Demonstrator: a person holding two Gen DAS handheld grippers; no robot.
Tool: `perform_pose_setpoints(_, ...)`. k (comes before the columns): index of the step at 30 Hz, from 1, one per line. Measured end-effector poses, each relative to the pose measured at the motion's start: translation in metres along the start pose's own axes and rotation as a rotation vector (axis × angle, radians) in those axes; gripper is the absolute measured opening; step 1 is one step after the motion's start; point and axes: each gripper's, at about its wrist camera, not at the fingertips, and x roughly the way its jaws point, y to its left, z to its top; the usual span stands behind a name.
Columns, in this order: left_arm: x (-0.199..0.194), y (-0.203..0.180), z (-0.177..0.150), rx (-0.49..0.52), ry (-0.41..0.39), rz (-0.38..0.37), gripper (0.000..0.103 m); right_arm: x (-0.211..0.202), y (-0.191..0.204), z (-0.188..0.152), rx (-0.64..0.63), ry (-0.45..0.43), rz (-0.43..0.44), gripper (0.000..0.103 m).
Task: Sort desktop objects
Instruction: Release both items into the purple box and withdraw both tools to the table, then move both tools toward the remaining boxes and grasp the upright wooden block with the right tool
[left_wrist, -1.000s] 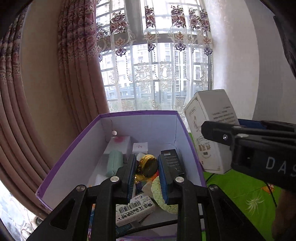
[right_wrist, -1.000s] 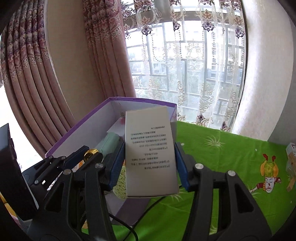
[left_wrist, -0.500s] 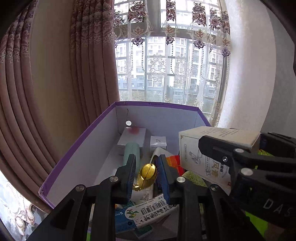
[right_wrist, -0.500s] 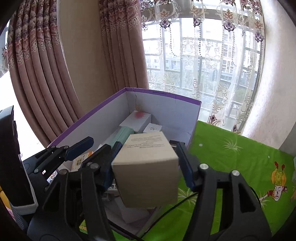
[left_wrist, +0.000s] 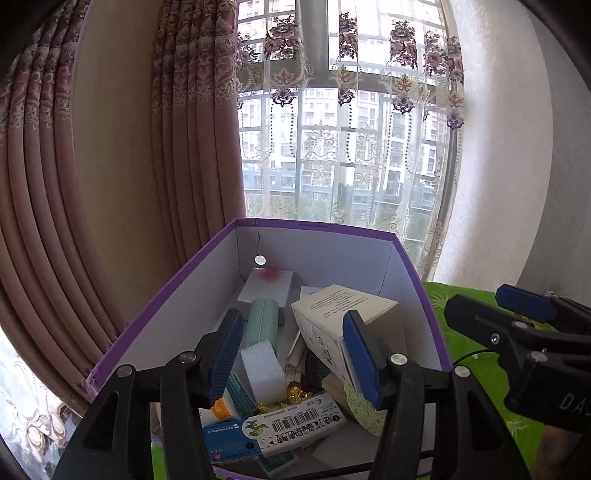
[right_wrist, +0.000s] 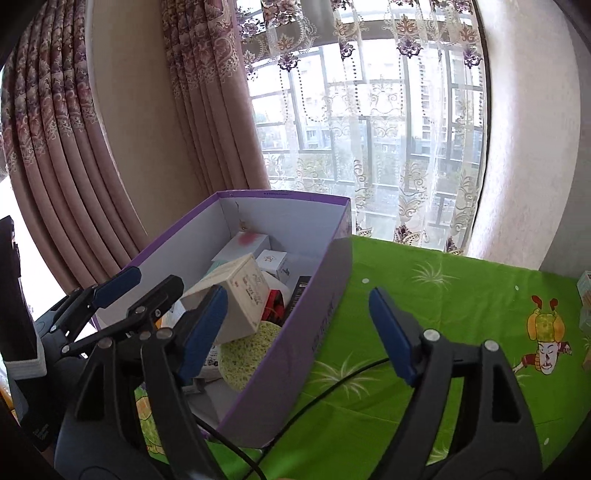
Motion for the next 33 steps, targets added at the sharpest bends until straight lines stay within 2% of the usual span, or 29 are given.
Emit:
perform_pose_setpoints(10, -0.019, -0.016, 0.003, 0.013, -0.06, -0.041, 0.061, -0.024, -0.044, -0.02, 0.082, -0.041, -0.116, 0.081)
perform_pose_setpoints(16, -0.025, -0.034, 0.005, 0.035, -0.075, -0.08, 0.062, -0.046, -0.081, -0.035, 0.142, -0.065, -0.22, 0.082)
perform_pose_setpoints(23, -0.032, -0.067, 0.008, 0.08, -0.093, -0.14, 0.064, -0.071, -0.14, -0.055, 0.238, -0.081, -0.397, 0.084)
perform_pose_setpoints(29, -0.037, -0.098, 0.007, 0.113, -0.097, -0.201, 0.064, -0.084, -0.198, -0.073, 0.392, -0.046, -0.578, 0.084)
perform_pose_setpoints(33, -0.039, -0.126, 0.005, 0.158, -0.098, -0.263, 0.064, -0.085, -0.226, -0.085, 0.468, -0.025, -0.655, 0.084)
